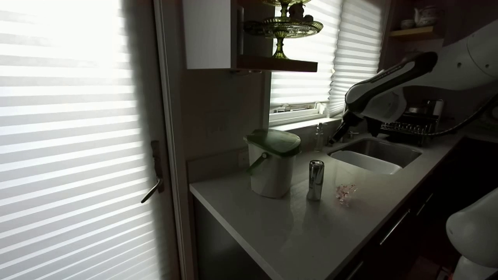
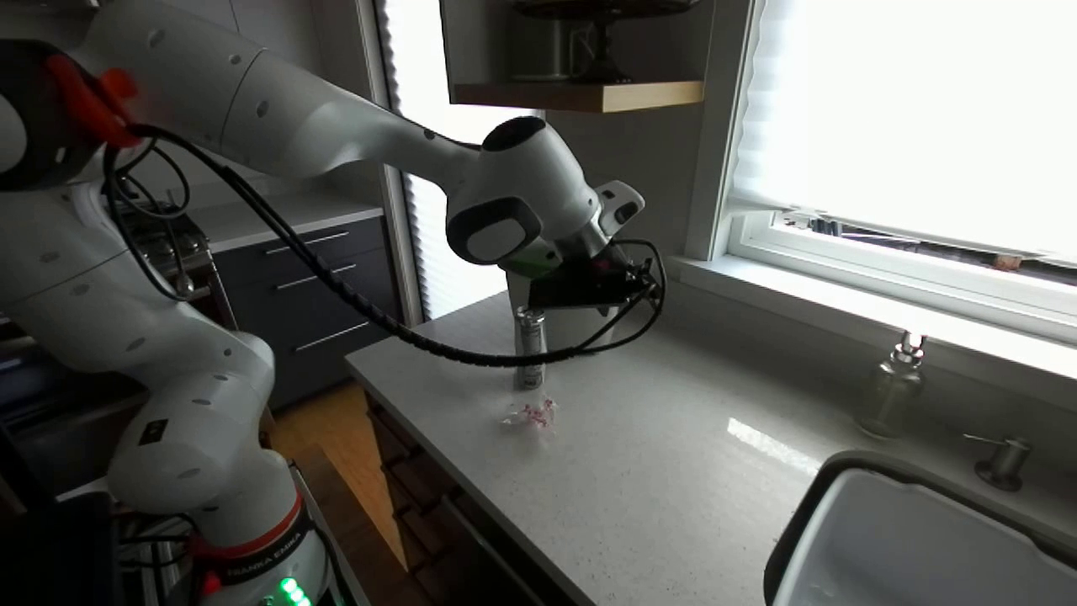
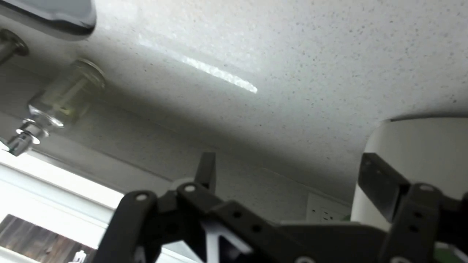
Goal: Place the can and the wrapper in front of the bin
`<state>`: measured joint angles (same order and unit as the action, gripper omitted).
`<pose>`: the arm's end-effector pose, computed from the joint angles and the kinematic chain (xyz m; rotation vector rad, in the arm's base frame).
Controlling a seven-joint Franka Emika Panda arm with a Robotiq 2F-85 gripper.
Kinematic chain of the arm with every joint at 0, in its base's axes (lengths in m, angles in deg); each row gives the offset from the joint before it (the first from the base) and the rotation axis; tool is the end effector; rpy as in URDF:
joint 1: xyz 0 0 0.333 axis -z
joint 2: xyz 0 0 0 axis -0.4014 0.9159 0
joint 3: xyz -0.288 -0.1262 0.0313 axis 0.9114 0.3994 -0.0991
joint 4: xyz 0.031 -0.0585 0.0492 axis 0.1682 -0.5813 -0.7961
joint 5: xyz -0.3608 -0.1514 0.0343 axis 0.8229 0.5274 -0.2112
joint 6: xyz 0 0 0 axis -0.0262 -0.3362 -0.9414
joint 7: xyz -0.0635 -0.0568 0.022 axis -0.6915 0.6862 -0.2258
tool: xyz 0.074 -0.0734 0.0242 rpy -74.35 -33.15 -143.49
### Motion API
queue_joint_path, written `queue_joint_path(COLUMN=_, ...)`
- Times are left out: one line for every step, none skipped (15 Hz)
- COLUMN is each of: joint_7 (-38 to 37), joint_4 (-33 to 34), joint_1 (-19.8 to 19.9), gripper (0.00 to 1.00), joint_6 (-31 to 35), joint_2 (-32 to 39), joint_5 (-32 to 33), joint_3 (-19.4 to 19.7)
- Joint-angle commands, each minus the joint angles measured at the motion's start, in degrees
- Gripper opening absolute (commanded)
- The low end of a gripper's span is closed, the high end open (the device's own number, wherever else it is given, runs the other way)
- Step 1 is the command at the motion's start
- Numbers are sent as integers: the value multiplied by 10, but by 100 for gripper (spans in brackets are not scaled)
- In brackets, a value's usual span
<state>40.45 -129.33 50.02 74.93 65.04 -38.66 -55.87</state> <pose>0.4331 -0.2009 0.4914 2.7265 0.5162 0.8391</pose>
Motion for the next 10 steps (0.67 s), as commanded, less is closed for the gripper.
queue_joint_path(joint_7=-158, joint_4=-8, joint_1=129, gripper=100, joint_6=-5, joint_2=-12, joint_5=150, joint_3=-111)
queue_joint_path(joint_7=-203, joint_4=-1, joint_1=162, gripper=100, joint_6=-26, joint_2=-18, joint_5=196, joint_3=-139)
queue_joint_path(joint_7=-253, joint_4=10, joint_1=186, gripper=100, joint_6=-55, joint_2=-25, joint_5=248, joint_3=-160)
queue_joint_path(joint_7=-282, joint_4=22, joint_1=204, gripper=100, joint_6=-92, joint_2=-32, joint_5=281, joint_3=-177)
queue_joint_path(joint_7=-303, joint_4=36, joint_1=214, gripper=100, joint_6=-135, joint_2=-36, joint_5=305, joint_3=-190)
queue_joint_path(joint_7=-307, joint_4=52, joint_1=215, gripper=100, joint_6=-186, joint_2=-37, joint_5=314, joint_3=-195)
queue_joint_path(joint_7=-309, joint_4=66, joint_1=219, gripper=100, joint_6=-232, joint_2=-34, joint_5=317, joint_3=-205)
queue_joint_path(joint_7=-307, joint_4=84, joint_1=221, gripper=100, joint_6=-280, joint_2=-30, joint_5=314, joint_3=-212)
queue_joint_path(joint_7=-302, joint_4=104, joint_1=222, gripper=100, joint_6=-331, joint_2=-25, joint_5=307, joint_3=-218)
queue_joint_path(joint_7=-297, joint_4=123, joint_1=223, gripper=100, joint_6=-380, joint_2=-19, joint_5=300, joint_3=-222)
